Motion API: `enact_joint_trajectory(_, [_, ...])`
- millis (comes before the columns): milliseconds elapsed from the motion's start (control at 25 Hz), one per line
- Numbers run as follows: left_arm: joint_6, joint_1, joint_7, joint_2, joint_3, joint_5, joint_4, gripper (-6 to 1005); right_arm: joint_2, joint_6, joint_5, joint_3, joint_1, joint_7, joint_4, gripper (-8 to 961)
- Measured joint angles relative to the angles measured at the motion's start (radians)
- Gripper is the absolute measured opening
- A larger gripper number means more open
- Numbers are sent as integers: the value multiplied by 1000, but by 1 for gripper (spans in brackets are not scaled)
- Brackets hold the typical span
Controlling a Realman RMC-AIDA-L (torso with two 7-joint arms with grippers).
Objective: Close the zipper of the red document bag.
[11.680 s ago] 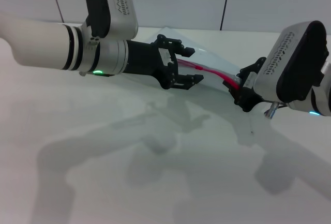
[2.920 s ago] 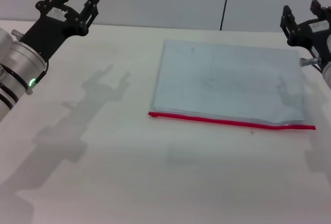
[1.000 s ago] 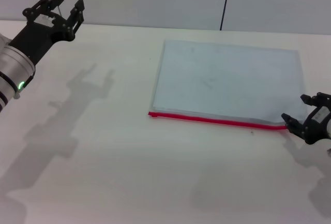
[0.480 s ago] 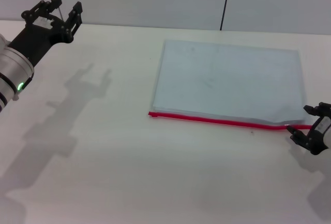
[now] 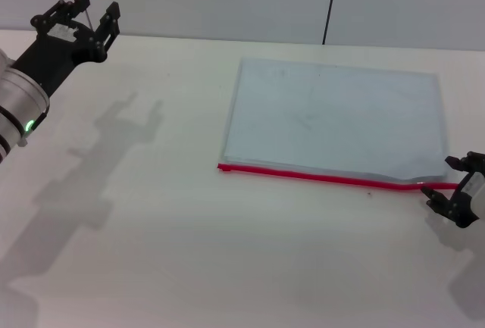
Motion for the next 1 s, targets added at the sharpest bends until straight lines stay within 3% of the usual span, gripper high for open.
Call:
enact_joint_trajectory(480, [0,-1,-4,0,-1,0,2,509,0,6,-11,9,20,3,30,578])
enact_joint_trajectory(1000, [0,-2,-7,1,-1,-4,3,509,3,7,-147,1,61,122,67,566])
